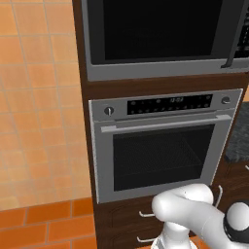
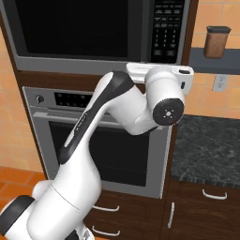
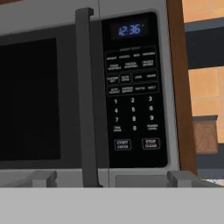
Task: Open the microwave, place the bowl with waffle inside the microwave, then close the microwave door and turn it on.
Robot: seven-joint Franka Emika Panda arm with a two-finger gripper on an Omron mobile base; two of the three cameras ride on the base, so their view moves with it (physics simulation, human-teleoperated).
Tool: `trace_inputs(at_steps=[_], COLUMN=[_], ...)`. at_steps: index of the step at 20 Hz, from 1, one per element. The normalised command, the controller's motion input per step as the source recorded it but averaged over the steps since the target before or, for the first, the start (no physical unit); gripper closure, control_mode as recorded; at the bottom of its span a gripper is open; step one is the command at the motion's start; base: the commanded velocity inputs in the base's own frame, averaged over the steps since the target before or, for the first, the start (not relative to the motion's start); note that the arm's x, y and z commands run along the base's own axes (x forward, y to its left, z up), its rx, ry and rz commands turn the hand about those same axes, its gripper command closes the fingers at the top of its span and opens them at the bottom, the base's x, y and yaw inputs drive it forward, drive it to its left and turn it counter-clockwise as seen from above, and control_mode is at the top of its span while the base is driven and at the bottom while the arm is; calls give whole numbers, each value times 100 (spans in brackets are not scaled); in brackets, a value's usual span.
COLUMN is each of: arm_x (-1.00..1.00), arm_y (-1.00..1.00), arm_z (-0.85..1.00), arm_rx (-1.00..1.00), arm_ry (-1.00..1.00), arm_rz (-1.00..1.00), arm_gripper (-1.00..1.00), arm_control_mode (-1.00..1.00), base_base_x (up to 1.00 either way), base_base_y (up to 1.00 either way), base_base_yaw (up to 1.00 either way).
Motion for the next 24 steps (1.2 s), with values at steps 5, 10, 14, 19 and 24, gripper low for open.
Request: trace_inputs(at_steps=[5, 10, 14, 19, 24], arm_x=[5, 9, 20, 28, 18], arm_y=[-35, -19, -7, -6, -22], arm_z=[-2, 0, 0, 0, 0], arm_rx=[0, 0, 0, 0, 0], arm_ry=[0, 0, 0, 0, 0], arm_rz=[1, 0, 0, 0, 0], arm_gripper=[-100, -100, -100, -100, -100], arm_control_mode=[-100, -100, -100, -100, -100], base_base_x=[0, 0, 0, 0, 0], base_base_y=[0, 0, 0, 0, 0], base_base_yaw=[0, 0, 0, 0, 0])
